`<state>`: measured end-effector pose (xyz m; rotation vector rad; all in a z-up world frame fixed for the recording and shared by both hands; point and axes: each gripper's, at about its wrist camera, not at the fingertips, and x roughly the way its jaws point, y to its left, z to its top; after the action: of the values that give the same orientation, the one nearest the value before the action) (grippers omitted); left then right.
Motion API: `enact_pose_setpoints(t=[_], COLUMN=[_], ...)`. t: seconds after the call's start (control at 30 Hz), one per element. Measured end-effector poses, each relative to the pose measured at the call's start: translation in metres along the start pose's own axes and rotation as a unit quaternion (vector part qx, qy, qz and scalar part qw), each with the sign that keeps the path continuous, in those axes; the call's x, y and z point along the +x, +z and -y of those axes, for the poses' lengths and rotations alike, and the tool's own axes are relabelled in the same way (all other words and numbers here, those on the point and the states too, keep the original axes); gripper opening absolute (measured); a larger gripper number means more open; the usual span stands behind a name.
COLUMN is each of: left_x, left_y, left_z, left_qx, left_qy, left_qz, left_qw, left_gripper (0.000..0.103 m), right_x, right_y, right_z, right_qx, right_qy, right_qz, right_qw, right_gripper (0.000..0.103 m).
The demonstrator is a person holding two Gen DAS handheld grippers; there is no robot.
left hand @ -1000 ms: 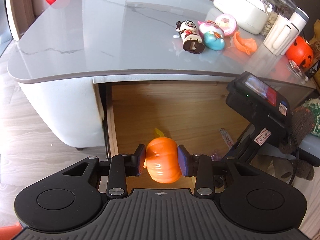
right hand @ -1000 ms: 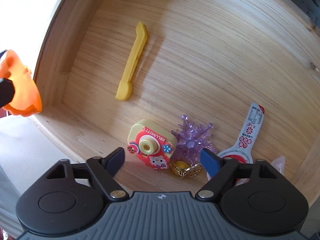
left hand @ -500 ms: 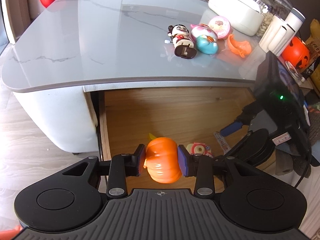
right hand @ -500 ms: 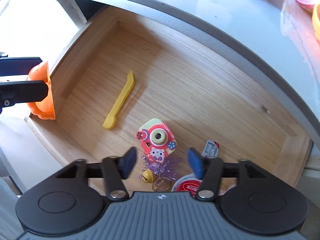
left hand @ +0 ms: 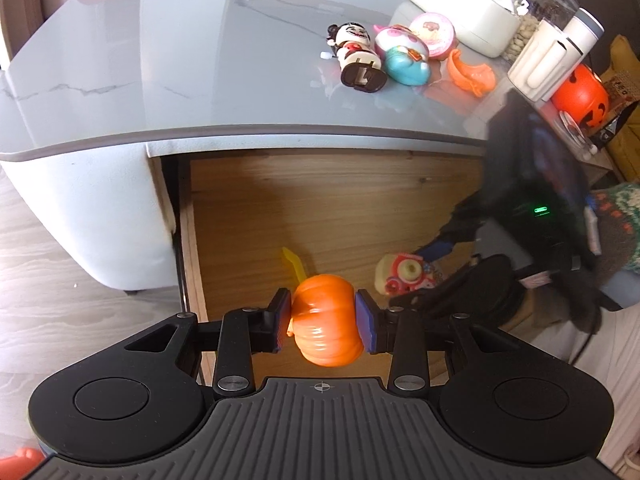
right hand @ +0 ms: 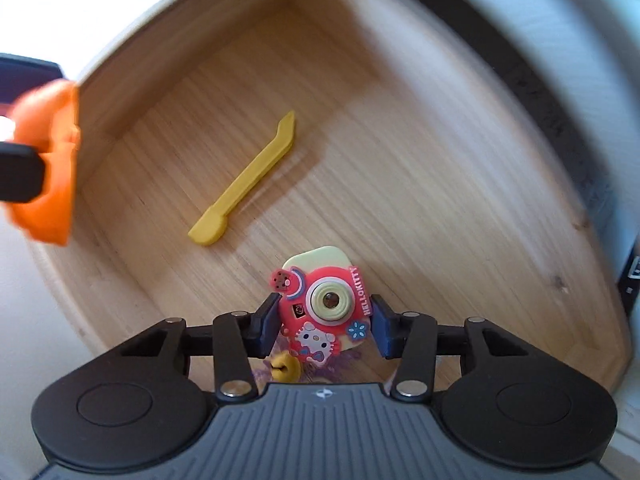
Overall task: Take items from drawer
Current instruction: 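Lift the pink bell keychain with the right tool while the left tool carries the pumpkin, then set the pumpkin on the counter with the left tool while the right tool sets down the keychain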
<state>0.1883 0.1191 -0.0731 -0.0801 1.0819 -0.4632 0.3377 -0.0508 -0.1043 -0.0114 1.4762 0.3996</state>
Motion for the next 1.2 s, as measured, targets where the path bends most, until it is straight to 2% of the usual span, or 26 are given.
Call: enact_pose_setpoints(t=[0.1, 0.2, 0.27, 0.33, 0.4, 0.47, 0.53, 0.6, 0.67, 0.77, 0.87, 0.9, 0.97, 1.0, 1.1, 1.13, 1.2], left_x=[0.001, -0.006, -0.025, -0.050, -0.072, -0.078, -0.062, -0.035, -0.009, 0.015, 0.025, 0.025, 0.010, 0.000, -0.044, -0.059, -0.074], left_y=[-0.003, -0.005, 0.007, 0.030, 0.061, 0.095, 0.126, 0.146, 0.156, 0.162, 0.162, 0.161, 0.157, 0.154, 0.140, 0.130, 0.112], left_z=[0.007, 0.019, 0.030, 0.038, 0.047, 0.055, 0.057, 0.050, 0.040, 0.025, 0.010, 0.006, 0.000, -0.002, 0.002, 0.003, 0.007], left_qx=[0.024, 0.039, 0.031, 0.012, 0.001, 0.016, 0.036, 0.022, 0.004, -0.028, -0.064, -0.074, -0.087, -0.090, -0.084, -0.076, -0.058], left_qy=[-0.004, -0.022, -0.024, -0.018, 0.010, 0.042, 0.065, 0.099, 0.119, 0.134, 0.122, 0.111, 0.077, 0.070, 0.060, 0.052, 0.039], left_qz=[-0.001, 0.001, 0.035, 0.082, 0.129, 0.140, 0.109, 0.071, 0.049, 0.044, 0.050, 0.059, 0.110, 0.139, 0.243, 0.268, 0.284], left_qw=[0.9997, 0.9990, 0.9986, 0.9964, 0.9916, 0.9891, 0.9912, 0.9923, 0.9916, 0.9896, 0.9891, 0.9894, 0.9871, 0.9837, 0.9645, 0.9591, 0.9563], left_gripper=[0.039, 0.039, 0.039, 0.039, 0.039, 0.039, 0.040, 0.039, 0.038, 0.032, 0.035, 0.035, 0.035, 0.035, 0.035, 0.035, 0.035], right_x=[-0.046, -0.102, -0.135, -0.165, -0.182, -0.200, -0.197, -0.199, -0.184, -0.170, -0.154, -0.149, -0.142, -0.139, -0.137, -0.140, -0.154], right_y=[-0.030, -0.076, -0.100, -0.123, -0.143, -0.156, -0.161, -0.169, -0.173, -0.179, -0.183, -0.185, -0.184, -0.183, -0.179, -0.177, -0.172], right_z=[0.006, 0.012, 0.023, 0.037, 0.042, 0.050, 0.055, 0.062, 0.058, 0.058, 0.060, 0.060, 0.066, 0.069, 0.075, 0.078, 0.087], right_qx=[0.020, 0.048, 0.078, 0.099, 0.102, 0.111, 0.131, 0.146, 0.155, 0.166, 0.176, 0.179, 0.189, 0.193, 0.202, 0.203, 0.206], right_qy=[0.012, 0.020, 0.035, 0.030, 0.002, -0.019, -0.002, 0.007, 0.012, 0.024, 0.024, 0.022, 0.019, 0.019, 0.022, 0.021, 0.020], right_qz=[0.055, 0.143, 0.194, 0.239, 0.281, 0.312, 0.328, 0.337, 0.343, 0.346, 0.340, 0.336, 0.330, 0.328, 0.326, 0.328, 0.344], right_qw=[0.998, 0.988, 0.977, 0.965, 0.954, 0.943, 0.936, 0.930, 0.926, 0.923, 0.924, 0.924, 0.925, 0.925, 0.923, 0.922, 0.916], right_gripper=[0.046, 0.046, 0.046, 0.046, 0.046, 0.046, 0.046, 0.046, 0.046, 0.046, 0.046, 0.046, 0.046, 0.046, 0.046, 0.046, 0.046])
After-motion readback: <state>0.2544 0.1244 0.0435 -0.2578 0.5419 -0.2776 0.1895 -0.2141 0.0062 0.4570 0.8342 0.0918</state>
